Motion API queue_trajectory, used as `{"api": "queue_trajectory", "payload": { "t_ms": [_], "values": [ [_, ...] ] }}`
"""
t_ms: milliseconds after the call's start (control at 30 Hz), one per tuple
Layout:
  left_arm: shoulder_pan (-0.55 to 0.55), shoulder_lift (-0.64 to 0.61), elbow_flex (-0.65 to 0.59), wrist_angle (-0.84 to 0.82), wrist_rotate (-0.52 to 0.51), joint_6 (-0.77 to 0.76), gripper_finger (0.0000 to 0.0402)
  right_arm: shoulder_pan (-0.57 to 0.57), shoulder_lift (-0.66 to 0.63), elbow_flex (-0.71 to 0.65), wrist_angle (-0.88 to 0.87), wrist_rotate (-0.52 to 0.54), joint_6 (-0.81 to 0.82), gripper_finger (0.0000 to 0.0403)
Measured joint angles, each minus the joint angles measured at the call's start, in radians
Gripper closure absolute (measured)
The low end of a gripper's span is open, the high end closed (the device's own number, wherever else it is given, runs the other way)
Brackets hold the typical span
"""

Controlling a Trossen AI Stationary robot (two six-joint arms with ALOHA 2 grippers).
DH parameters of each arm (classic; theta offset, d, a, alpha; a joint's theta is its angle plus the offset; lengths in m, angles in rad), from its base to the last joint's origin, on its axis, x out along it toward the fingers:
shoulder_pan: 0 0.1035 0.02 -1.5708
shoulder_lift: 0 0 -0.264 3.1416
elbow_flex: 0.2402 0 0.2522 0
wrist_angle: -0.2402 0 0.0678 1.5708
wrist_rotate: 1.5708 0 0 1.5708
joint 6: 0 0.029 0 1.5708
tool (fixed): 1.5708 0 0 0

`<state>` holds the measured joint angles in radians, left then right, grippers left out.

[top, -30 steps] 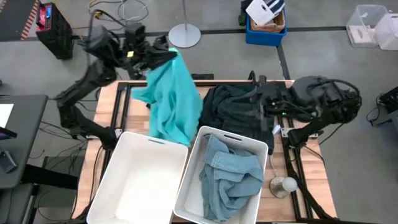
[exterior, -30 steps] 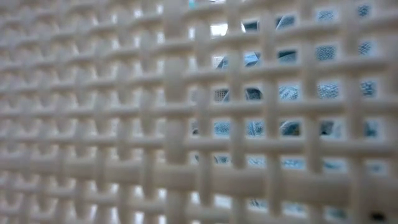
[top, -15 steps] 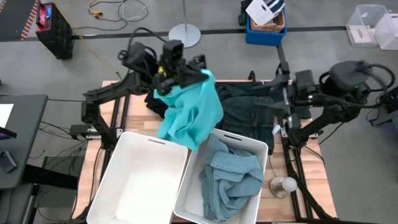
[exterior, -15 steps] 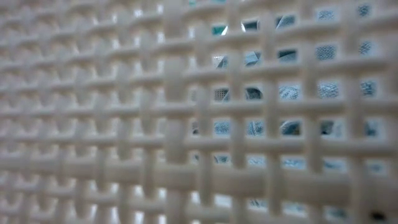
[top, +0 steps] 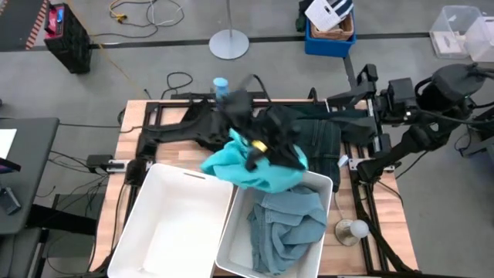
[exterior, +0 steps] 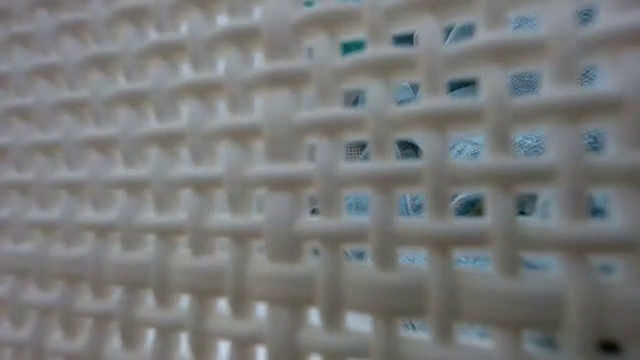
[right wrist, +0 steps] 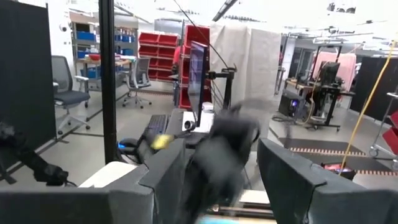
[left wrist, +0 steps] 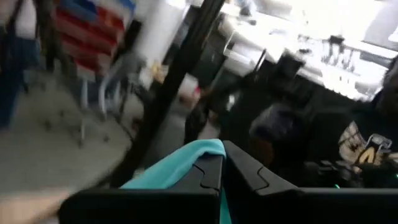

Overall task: Sort clothes
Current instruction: Put the light blue shorts into the right white bin

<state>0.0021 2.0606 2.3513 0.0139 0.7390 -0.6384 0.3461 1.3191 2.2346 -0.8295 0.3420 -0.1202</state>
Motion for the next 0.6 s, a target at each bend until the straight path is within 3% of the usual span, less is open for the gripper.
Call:
{"api": "queue_trajectory", "payload": {
  "t_ms": [267,400,600],
  "values": [
    [-0.061,0.138,-0.002,-0.064,0.170,-0.023,0.0401,0.000,-0.018,0.000,-0.017,0.000,-0.004,0.0184],
    [-0.073,0.197,-0.002,-0.241,0.252,0.004,0.0401,0.000,-0.018,0.000,-0.040,0.000,-0.004,0.0184],
    [-0.106,0.260,-0.002,-0.495,0.252,0.133,0.0401,0.000,-0.018,0.000,-0.085,0.000,-0.004,0.0184]
  ]
}}
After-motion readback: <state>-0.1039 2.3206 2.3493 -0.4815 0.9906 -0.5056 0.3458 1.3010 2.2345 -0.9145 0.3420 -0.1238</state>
